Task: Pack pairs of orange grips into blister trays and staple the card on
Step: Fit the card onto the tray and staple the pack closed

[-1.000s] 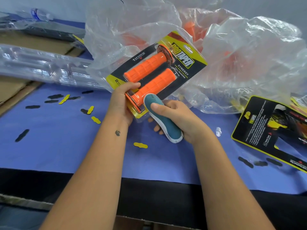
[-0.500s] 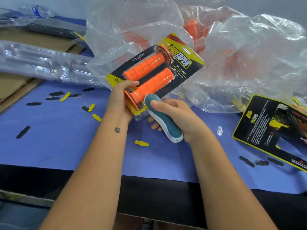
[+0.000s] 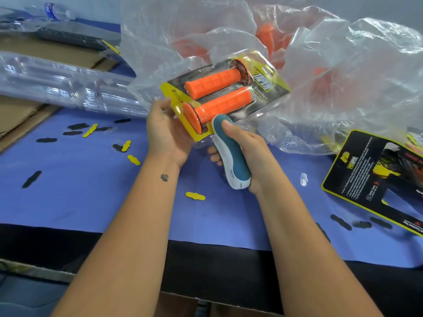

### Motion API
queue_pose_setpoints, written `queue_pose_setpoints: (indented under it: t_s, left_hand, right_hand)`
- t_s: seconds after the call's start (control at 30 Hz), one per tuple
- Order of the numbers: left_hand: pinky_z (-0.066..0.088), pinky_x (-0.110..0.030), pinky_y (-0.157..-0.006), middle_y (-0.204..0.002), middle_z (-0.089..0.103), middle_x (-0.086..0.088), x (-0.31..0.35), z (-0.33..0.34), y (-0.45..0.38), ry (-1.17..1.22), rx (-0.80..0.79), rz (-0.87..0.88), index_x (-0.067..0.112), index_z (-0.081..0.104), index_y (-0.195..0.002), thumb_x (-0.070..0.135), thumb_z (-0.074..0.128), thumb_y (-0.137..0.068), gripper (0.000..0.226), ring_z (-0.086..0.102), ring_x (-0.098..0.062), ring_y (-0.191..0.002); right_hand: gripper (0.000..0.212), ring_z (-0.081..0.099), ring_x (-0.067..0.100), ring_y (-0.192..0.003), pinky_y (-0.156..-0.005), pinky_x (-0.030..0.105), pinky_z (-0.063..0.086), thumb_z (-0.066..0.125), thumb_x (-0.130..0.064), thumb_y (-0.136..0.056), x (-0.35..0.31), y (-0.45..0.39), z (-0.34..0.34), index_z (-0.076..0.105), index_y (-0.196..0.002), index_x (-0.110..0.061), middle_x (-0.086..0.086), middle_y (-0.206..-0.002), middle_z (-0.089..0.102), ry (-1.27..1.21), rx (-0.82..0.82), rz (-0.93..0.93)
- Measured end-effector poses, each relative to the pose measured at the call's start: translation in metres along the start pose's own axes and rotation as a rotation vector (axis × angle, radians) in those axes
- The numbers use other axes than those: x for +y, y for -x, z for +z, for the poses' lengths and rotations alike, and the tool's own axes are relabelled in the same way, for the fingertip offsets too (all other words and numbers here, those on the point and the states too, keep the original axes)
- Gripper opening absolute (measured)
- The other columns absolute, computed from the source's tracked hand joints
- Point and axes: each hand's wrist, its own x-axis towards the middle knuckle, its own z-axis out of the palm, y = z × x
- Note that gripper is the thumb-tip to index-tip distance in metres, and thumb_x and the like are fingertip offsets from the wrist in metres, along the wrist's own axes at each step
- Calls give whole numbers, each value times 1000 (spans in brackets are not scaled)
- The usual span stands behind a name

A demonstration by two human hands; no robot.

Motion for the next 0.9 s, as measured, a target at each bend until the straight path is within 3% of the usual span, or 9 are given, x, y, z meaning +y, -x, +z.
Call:
queue_pose_setpoints:
  t_s: [0.07, 0.17, 0.3, 0.4, 0.53, 0.67, 0.77, 0.9]
  left_hand:
    - [56, -29, -61, -72, 70, -4, -4, 2, -1, -64, 24, 33, 15, 69, -74, 29, 38, -100, 43, 68, -19, -68]
    - [56, -34, -70, -84, 74, -5, -7, 2, -3, -187, 50, 6, 15, 65, -96, 40, 38, -102, 37, 70, -20, -76]
    - [56, -29, -60, -80, 74, -7, -11, 4, -2, -169, 52, -33, 13, 66, -96, 45, 34, -103, 46, 70, -20, -68]
    - [41, -23, -43, -66, 66, -8, -18, 8, 1, -251, 32, -71, 11, 67, -90, 47, 34, -102, 50, 55, -19, -48]
    - [30, -21, -40, -65, 54, -12, -24, 9, 1, -313, 54, -101, 11, 53, -113, 49, 33, -102, 44, 41, -20, -40]
    - [30, -19, -41, -57, 51, -5, -26, 11, 4, -379, 51, -144, 17, 61, -92, 60, 48, -91, 45, 37, -18, -41]
    - [30, -20, -39, -59, 49, -3, -30, 13, 6, -460, 89, -68, 22, 50, -98, 43, 74, -80, 37, 39, -18, -44]
    - [29, -19, -37, -62, 48, -5, -31, 16, 10, -448, 130, -15, 18, 49, -99, 29, 75, -82, 33, 42, -15, -40]
  right_hand:
    - [37, 69, 25, -63, -55, 27, 53, 67, -42, -78, -1, 0, 0, 71, -85, -7, 17, -75, 72, -5, -2, 0]
    - [43, 68, 24, -63, -55, 27, 54, 68, -43, -79, -1, 2, 2, 69, -95, -2, 17, -74, 72, 11, -11, 21]
    - [34, 68, 23, -61, -54, 26, 54, 66, -35, -90, 2, 1, 9, 70, -90, -1, 16, -72, 71, -9, 45, 13]
    - [35, 65, 23, -57, -55, 26, 54, 66, -33, -90, 2, -1, 14, 71, -88, 2, 16, -71, 70, -67, 97, 7]
    - [38, 63, 23, -55, -55, 26, 53, 67, -33, -89, 2, -3, 16, 71, -91, 5, 16, -70, 69, -114, 136, 10]
    - [42, 63, 24, -56, -53, 26, 52, 69, -34, -88, 3, -4, 17, 70, -95, 7, 17, -71, 68, -122, 159, 23]
    - [48, 61, 28, -60, -55, 29, 51, 70, -35, -87, 4, -6, 18, 68, -98, 12, 22, -76, 67, -128, 170, 26]
    - [44, 60, 28, -59, -56, 31, 50, 71, -34, -87, 5, -6, 17, 69, -94, 9, 23, -74, 65, -158, 169, 15]
